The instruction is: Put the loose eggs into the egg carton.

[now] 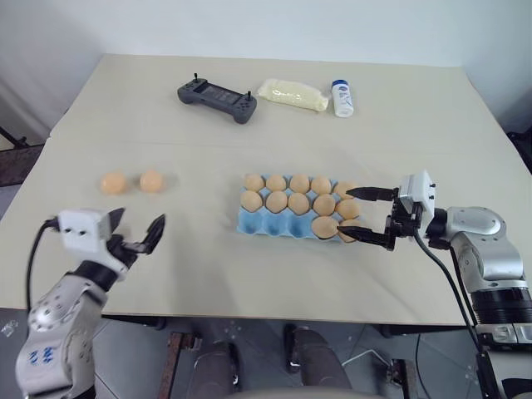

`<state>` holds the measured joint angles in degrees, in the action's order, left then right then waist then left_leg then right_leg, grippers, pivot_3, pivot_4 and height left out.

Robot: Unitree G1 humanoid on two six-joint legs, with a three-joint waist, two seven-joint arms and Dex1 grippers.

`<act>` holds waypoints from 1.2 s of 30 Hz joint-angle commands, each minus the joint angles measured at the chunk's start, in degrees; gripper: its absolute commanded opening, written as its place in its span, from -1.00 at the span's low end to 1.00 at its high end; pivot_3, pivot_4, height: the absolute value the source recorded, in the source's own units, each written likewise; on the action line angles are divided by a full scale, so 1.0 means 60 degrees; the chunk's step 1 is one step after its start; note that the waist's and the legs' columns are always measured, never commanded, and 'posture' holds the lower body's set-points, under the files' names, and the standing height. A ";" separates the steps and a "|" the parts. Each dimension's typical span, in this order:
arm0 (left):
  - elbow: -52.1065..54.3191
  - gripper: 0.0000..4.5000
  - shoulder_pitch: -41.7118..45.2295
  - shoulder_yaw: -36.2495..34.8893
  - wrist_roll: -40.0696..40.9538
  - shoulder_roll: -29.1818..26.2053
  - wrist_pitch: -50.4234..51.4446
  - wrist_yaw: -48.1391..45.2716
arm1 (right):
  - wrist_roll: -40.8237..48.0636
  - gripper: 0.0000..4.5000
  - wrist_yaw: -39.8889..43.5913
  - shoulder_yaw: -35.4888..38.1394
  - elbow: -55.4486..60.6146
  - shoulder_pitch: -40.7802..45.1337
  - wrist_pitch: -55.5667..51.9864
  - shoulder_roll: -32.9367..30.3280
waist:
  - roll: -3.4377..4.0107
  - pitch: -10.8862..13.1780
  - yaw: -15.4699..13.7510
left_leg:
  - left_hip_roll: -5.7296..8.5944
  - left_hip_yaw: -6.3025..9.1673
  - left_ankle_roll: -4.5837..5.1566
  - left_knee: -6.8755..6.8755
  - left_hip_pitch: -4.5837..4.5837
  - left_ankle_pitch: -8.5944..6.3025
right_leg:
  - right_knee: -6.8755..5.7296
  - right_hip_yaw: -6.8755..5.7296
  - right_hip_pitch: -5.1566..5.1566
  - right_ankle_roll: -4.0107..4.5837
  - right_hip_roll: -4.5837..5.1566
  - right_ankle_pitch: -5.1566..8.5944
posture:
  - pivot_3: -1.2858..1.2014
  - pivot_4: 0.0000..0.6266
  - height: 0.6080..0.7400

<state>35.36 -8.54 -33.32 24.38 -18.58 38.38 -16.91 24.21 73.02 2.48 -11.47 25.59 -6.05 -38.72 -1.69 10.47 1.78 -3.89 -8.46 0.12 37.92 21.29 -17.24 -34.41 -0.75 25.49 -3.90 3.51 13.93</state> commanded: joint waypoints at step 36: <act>-0.1898 0.99 0.2140 -0.1002 0.0483 -0.2050 0.4600 0.2816 | -0.0154 1.00 0.0355 0.0117 -0.0156 0.0048 0.0355 0.0116 | 0.0000 0.0000 0.0023 | -0.0020 0.0002 -0.0112 -0.0007 -0.0011 -0.0057 | -0.0015 -0.0030 0.0010 -0.0002 -0.0007 -0.0002 | 0.03 -0.52 1.00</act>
<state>24.42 3.76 -39.85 28.35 -29.63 67.44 0.81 22.50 75.52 1.76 -14.92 25.95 -3.88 -37.17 -1.68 10.47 1.92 -4.02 -8.44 -0.55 37.88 21.23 -17.59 -34.50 -0.93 25.57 -3.90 3.47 13.92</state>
